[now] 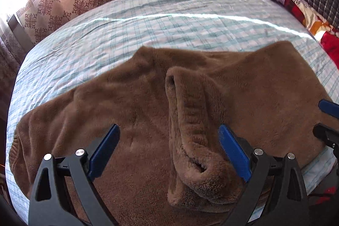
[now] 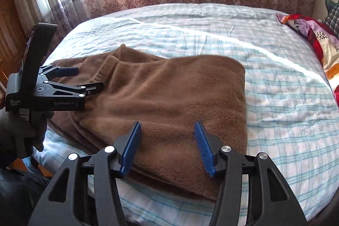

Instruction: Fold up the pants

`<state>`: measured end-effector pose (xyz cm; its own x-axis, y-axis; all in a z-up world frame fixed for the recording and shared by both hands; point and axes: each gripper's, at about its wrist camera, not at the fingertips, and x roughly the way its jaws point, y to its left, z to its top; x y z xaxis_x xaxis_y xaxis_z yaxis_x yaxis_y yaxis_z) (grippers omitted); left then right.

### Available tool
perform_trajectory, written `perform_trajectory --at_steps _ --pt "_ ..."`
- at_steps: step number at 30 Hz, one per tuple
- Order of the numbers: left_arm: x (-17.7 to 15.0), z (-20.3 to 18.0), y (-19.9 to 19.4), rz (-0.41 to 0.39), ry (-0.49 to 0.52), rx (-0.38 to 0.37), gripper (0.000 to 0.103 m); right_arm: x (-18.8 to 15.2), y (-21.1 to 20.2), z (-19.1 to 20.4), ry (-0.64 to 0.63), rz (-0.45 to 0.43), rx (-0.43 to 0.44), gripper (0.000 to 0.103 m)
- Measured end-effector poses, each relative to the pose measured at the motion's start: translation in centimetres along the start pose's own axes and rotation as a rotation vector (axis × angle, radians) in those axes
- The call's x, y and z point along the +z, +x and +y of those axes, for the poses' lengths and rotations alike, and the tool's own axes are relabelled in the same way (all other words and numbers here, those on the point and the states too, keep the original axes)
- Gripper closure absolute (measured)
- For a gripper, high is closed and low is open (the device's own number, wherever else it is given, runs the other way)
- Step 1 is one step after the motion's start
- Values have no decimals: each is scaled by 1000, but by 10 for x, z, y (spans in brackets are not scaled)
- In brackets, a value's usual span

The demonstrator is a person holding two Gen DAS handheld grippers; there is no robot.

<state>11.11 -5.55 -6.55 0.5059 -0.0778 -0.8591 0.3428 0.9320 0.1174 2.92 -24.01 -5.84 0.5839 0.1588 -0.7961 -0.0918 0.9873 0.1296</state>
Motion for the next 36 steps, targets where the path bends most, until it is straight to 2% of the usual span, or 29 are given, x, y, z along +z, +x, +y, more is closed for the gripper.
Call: perform_trajectory --at_steps 3,6,20,27,32,36 --pt "-12 5 13 33 -34 -22 7 -12 14 1 -39 32 -16 50" --pt "-19 9 18 32 -56 -33 6 -23 14 2 -53 40 -30 49" --pt "-17 8 7 35 -73 -13 6 -19 11 0 -38 36 -26 49" --pt "-3 7 -9 -7 -73 -21 6 0 -13 -7 21 -40 -6 43" --pt "13 4 -13 -23 -74 -31 6 24 -8 -20 76 -67 -46 43" --pt "27 2 -10 -17 -102 -67 6 46 5 -27 98 -74 -98 43"
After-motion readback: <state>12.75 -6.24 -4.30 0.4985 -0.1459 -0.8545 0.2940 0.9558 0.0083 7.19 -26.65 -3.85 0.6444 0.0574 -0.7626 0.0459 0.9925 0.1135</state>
